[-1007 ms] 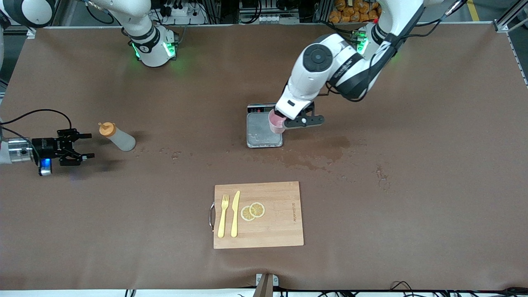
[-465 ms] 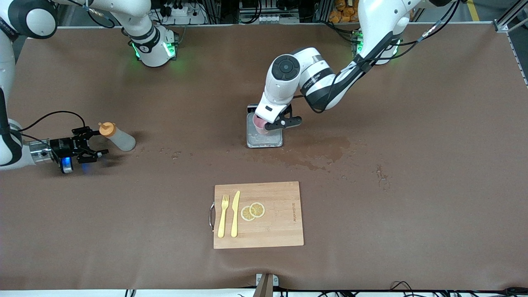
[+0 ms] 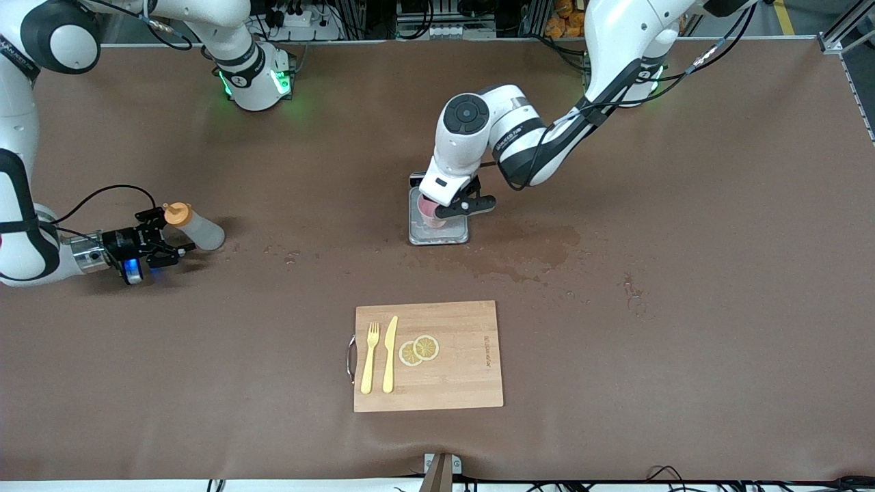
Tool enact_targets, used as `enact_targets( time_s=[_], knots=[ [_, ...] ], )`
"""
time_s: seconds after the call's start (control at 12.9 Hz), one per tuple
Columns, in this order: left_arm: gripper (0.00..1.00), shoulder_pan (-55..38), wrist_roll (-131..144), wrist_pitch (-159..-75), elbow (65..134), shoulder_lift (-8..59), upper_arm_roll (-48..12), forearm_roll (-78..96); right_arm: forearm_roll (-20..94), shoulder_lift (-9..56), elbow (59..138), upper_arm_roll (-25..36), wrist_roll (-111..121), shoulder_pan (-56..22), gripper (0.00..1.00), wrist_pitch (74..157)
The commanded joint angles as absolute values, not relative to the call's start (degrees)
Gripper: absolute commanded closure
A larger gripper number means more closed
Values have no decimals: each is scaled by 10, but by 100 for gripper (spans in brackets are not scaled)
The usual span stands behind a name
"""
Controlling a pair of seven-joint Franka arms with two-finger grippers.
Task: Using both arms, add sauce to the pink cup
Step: 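Release the cup on the scale while the right gripper lifts the bottle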
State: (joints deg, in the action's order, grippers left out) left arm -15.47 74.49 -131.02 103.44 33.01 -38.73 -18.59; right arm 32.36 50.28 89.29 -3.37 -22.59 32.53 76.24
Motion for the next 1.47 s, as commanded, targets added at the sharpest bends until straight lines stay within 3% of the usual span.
enact_targets(
  time_s=[0.0,0.08,0.15,0.23,0.31,0.46,0.62,0.7,0.77,1.08,1.24,1.39],
  knots=[
    [100,-162,767,-1320,1023,348,-384,-203,330,504,897,-34,-230,316,0,754],
    [94,-162,771,-1320,1023,350,-384,-203,330,504,897,-34,-229,316,0,754],
    [70,-161,771,-1320,1023,350,-383,-204,330,504,900,-34,-222,316,14,754],
    [29,-157,770,-1320,1023,350,-383,-207,330,506,902,-34,-208,316,25,755],
    [0,-157,771,-1320,1023,350,-381,-219,330,511,901,-34,-199,316,26,756],
    [0,-156,772,-1320,1020,344,-381,-221,330,512,899,-34,-198,318,44,754],
    [0,-148,773,-1312,1021,310,-381,-221,329,509,891,-34,-205,319,47,752],
    [0,-144,773,-1303,1020,289,-381,-221,328,505,884,-33,-206,316,59,749],
    [0,-134,771,-1289,1020,267,-382,-217,326,503,874,-34,-218,315,61,727],
    [0,-54,756,-1254,1019,160,-385,-215,315,494,815,-36,-323,285,55,662],
    [0,-14,710,-1243,1006,142,-386,-212,316,480,804,-37,-377,263,55,642],
    [0,14,631,-1181,960,143,-385,-180,320,478,773,-41,-432,253,53,598]
  ],
)
